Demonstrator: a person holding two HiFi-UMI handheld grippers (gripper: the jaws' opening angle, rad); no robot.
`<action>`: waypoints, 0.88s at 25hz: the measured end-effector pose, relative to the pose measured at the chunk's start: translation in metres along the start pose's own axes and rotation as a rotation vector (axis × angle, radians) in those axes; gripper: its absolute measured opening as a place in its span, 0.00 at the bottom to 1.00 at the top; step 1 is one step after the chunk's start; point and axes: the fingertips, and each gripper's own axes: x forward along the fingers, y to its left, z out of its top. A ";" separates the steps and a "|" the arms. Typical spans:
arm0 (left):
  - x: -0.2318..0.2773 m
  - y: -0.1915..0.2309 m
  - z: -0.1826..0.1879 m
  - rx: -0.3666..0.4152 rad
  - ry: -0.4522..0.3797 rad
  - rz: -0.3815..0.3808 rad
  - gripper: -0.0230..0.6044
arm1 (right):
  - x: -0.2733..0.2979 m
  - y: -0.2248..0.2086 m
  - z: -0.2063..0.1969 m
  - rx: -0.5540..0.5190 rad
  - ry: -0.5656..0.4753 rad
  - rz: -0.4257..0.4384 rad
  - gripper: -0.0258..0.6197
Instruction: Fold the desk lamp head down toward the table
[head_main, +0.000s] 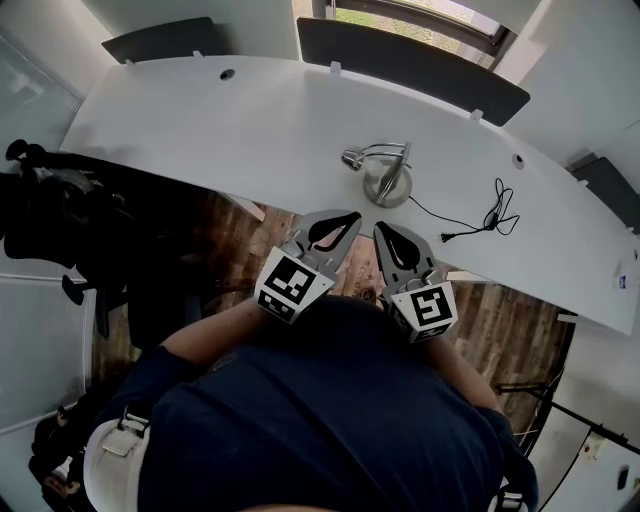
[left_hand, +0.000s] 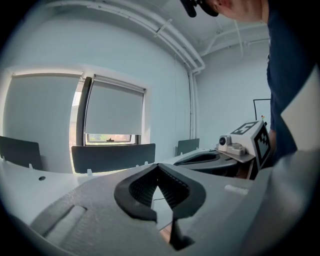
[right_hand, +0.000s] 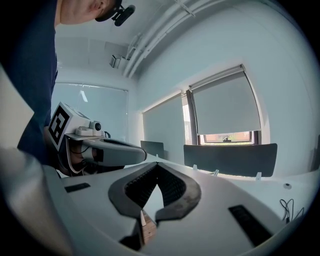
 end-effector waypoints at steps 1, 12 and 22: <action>0.000 -0.002 -0.001 0.003 0.002 -0.005 0.05 | 0.000 0.002 -0.002 0.002 0.000 0.005 0.06; -0.003 -0.008 -0.006 0.008 0.021 -0.015 0.05 | -0.001 0.004 -0.004 -0.007 0.002 0.020 0.06; -0.002 -0.010 -0.002 0.026 0.014 -0.023 0.05 | -0.002 0.003 -0.001 -0.003 0.002 0.023 0.06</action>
